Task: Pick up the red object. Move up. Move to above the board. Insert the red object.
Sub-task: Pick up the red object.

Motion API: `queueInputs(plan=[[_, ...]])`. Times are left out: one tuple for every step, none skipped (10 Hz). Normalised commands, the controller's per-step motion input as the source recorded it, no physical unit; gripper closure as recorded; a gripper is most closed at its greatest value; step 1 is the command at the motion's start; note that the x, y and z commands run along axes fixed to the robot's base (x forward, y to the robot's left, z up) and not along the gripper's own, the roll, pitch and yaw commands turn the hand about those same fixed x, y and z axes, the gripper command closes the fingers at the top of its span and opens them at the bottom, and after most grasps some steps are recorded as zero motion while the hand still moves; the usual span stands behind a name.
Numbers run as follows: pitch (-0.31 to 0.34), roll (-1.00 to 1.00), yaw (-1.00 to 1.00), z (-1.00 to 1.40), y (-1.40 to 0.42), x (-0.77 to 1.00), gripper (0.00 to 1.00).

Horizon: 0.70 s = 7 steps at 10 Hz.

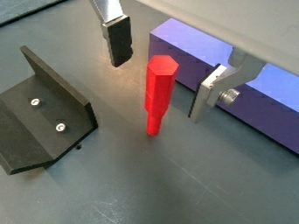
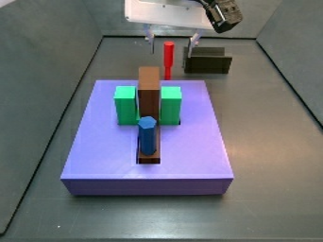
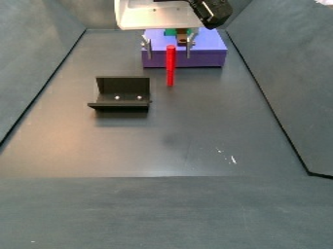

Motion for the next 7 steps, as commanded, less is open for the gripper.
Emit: queueInputs(plan=[[0.0, 0.0, 0.0, -0.08, 0.0, 0.0, 0.0], [0.017, 0.0, 0.0, -0.04, 0.0, 0.0, 0.0], [0.0, 0.0, 0.0, 0.0, 0.0, 0.0, 0.0], [0.0, 0.0, 0.0, 0.0, 0.0, 0.0, 1.0], [0.0, 0.0, 0.0, 0.0, 0.0, 0.0, 1.0], [0.0, 0.0, 0.0, 0.0, 0.0, 0.0, 1.0], [0.0, 0.0, 0.0, 0.0, 0.0, 0.0, 1.0]])
